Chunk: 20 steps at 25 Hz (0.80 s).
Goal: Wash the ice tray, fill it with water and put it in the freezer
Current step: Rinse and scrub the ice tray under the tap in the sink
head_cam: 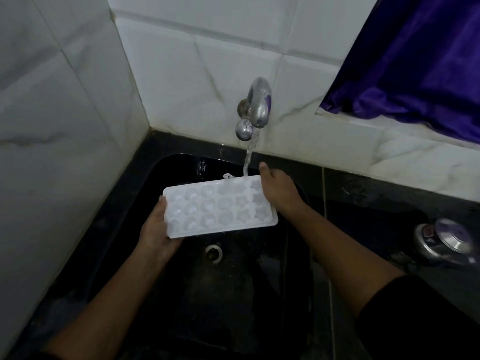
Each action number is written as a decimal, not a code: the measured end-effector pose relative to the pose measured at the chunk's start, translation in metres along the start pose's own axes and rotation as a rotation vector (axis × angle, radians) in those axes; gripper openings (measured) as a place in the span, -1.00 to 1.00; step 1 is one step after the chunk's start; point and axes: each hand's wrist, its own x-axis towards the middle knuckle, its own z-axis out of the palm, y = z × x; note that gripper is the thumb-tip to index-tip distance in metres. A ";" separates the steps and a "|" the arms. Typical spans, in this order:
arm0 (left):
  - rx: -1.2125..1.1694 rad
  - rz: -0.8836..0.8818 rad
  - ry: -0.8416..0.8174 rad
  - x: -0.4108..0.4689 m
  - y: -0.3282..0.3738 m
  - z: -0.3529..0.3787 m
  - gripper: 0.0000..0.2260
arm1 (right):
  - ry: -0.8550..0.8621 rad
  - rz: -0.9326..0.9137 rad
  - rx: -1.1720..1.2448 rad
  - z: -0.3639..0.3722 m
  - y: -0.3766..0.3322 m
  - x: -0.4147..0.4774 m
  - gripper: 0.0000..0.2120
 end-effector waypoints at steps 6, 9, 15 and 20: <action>0.006 -0.128 -0.029 0.038 0.013 0.002 -0.49 | -0.193 -0.462 -0.767 0.013 0.032 -0.071 -0.09; 0.013 -0.155 -0.010 0.052 0.009 -0.001 -0.50 | -0.323 -0.611 -0.878 0.015 0.054 -0.101 -0.08; 0.022 -0.171 -0.065 0.062 0.002 0.014 -0.50 | -0.164 -0.525 -0.882 0.000 0.040 -0.072 -0.04; 0.120 -0.118 -0.091 0.064 0.018 0.014 -0.55 | -0.226 -0.657 -0.894 0.000 0.049 -0.090 -0.06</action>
